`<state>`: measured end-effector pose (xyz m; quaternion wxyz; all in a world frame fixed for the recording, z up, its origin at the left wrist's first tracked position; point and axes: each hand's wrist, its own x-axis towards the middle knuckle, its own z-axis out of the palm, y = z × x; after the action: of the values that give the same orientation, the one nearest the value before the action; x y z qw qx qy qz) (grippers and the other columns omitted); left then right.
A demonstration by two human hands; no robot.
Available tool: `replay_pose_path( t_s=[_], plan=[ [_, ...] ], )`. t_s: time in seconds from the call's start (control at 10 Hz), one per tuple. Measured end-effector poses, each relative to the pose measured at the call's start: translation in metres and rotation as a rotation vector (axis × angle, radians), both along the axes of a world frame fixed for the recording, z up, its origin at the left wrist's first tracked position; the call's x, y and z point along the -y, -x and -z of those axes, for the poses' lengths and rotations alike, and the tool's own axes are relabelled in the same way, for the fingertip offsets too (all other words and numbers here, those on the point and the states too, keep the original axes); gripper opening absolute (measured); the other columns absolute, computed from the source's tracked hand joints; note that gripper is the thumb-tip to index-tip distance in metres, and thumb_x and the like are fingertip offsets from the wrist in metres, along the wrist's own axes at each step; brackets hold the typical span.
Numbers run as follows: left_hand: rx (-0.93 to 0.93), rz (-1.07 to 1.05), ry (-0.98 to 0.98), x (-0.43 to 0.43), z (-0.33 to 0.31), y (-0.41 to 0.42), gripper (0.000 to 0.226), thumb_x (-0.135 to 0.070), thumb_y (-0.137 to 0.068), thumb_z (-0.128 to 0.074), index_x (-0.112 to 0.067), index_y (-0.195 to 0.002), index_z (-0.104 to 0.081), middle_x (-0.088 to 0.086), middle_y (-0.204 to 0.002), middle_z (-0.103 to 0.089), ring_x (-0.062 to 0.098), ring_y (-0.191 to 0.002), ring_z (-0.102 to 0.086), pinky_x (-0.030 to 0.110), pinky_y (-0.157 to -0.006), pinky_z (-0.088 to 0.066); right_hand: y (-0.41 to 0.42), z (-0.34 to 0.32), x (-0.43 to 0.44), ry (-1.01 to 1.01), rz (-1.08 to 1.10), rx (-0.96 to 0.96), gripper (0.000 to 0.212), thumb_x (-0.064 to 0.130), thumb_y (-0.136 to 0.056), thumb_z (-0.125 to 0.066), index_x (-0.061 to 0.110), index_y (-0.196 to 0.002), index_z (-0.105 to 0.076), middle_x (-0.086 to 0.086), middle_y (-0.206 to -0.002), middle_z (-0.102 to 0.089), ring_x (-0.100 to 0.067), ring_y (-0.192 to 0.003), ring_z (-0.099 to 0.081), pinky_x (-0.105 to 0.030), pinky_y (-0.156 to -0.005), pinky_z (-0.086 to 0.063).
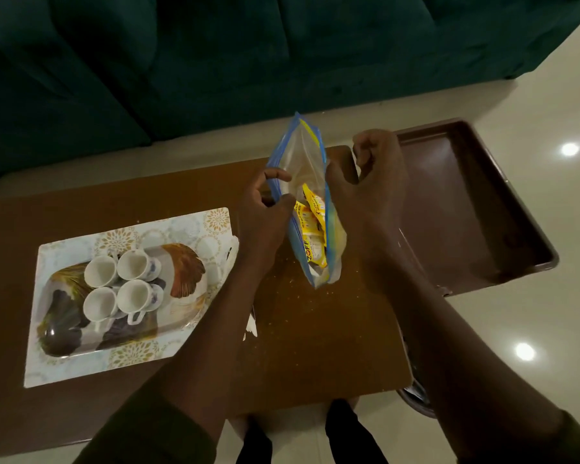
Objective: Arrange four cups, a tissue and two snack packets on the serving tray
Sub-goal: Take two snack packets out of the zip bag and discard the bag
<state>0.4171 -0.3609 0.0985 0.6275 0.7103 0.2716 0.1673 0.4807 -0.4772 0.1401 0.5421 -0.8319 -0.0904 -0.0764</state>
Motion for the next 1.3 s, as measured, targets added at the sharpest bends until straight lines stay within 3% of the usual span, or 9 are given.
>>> replay_pose_path(
  t_s=[0.1,0.2,0.3,0.6,0.7,1.0,1.1,1.2,1.3],
  plan=[
    [0.012,0.070,0.021,0.008,0.001,-0.004,0.027,-0.011,-0.078,-0.058,-0.009,-0.105,-0.058,0.010,-0.092,-0.066,0.021,-0.074,-0.065,0.031,-0.064,-0.054,0.003,-0.018,-0.012,-0.041,-0.187,0.021,0.017,0.005,-0.079,-0.062,0.013,-0.093,-0.059,0.007,-0.073,-0.057,0.000,-0.062,-0.054,-0.005,-0.057,-0.040],
    [-0.016,0.043,0.017,0.015,0.002,-0.009,0.020,-0.006,-0.086,-0.061,0.003,-0.104,-0.061,-0.002,-0.077,-0.063,-0.001,-0.064,-0.064,0.016,-0.062,-0.050,-0.003,-0.017,-0.025,0.101,-0.333,-0.242,0.012,0.009,-0.085,-0.059,0.019,-0.092,-0.058,0.008,-0.079,-0.061,0.000,-0.066,-0.058,-0.003,-0.050,-0.043],
    [0.004,0.004,-0.073,0.012,0.000,-0.008,0.025,-0.001,-0.082,-0.062,-0.012,-0.104,-0.060,-0.010,-0.089,-0.065,-0.005,-0.056,-0.056,0.012,-0.054,-0.043,-0.021,0.000,-0.022,0.390,-0.329,-0.414,0.015,0.015,-0.089,-0.051,0.012,-0.101,-0.061,-0.004,-0.100,-0.065,-0.013,-0.078,-0.058,-0.008,-0.045,-0.037],
    [0.016,-0.001,-0.112,0.016,-0.010,-0.005,0.029,-0.003,-0.078,-0.061,-0.022,-0.100,-0.062,-0.008,-0.069,-0.061,0.000,-0.048,-0.049,0.012,-0.047,-0.038,-0.022,0.065,-0.031,0.979,-0.632,-0.577,0.025,0.022,-0.093,-0.051,0.001,-0.099,-0.061,-0.016,-0.116,-0.063,-0.031,-0.108,-0.060,-0.029,-0.076,-0.045],
    [0.013,0.018,-0.121,0.020,-0.009,0.000,0.028,-0.005,-0.077,-0.061,-0.026,-0.095,-0.062,-0.007,-0.058,-0.055,0.003,-0.045,-0.043,0.015,-0.046,-0.036,-0.015,0.084,-0.036,0.981,-0.631,-0.654,0.040,0.022,-0.094,-0.050,0.004,-0.130,-0.052,-0.019,-0.127,-0.058,-0.035,-0.117,-0.057,-0.040,-0.094,-0.050],
    [0.004,0.041,-0.120,0.021,-0.006,0.002,0.029,-0.001,-0.078,-0.062,-0.021,-0.099,-0.062,0.010,-0.063,-0.059,0.007,-0.046,-0.043,0.018,-0.044,-0.037,-0.007,0.092,-0.015,0.952,-0.458,-0.611,0.025,0.005,-0.093,-0.046,-0.003,-0.112,-0.059,-0.021,-0.117,-0.062,-0.035,-0.110,-0.061,-0.035,-0.076,-0.046],
    [0.016,0.022,-0.137,0.022,-0.005,-0.001,0.030,-0.002,-0.079,-0.061,-0.022,-0.102,-0.060,-0.003,-0.072,-0.064,0.012,-0.052,-0.050,0.024,-0.047,-0.042,-0.022,0.071,-0.017,1.061,-0.525,-0.480,0.024,0.004,-0.087,-0.050,-0.001,-0.109,-0.061,-0.018,-0.116,-0.062,-0.034,-0.109,-0.061,-0.032,-0.072,-0.041],
    [0.011,-0.020,-0.135,0.023,-0.002,-0.005,0.031,-0.001,-0.082,-0.060,-0.019,-0.107,-0.060,-0.005,-0.078,-0.065,0.016,-0.059,-0.056,0.033,-0.051,-0.049,-0.040,0.035,-0.017,1.178,-0.694,-0.270,0.027,0.016,-0.095,-0.043,0.001,-0.106,-0.063,-0.017,-0.119,-0.061,-0.034,-0.113,-0.059,-0.034,-0.086,-0.044],
    [0.037,-0.058,-0.110,0.025,-0.003,-0.012,0.034,-0.003,-0.085,-0.060,-0.013,-0.117,-0.057,0.014,-0.090,-0.068,0.032,-0.064,-0.060,0.042,-0.057,-0.052,-0.053,-0.005,-0.018,1.266,-0.777,-0.250,0.028,0.018,-0.093,-0.049,0.003,-0.071,-0.055,-0.016,-0.099,-0.063,-0.036,-0.104,-0.061,-0.034,-0.078,-0.042]
  ],
)
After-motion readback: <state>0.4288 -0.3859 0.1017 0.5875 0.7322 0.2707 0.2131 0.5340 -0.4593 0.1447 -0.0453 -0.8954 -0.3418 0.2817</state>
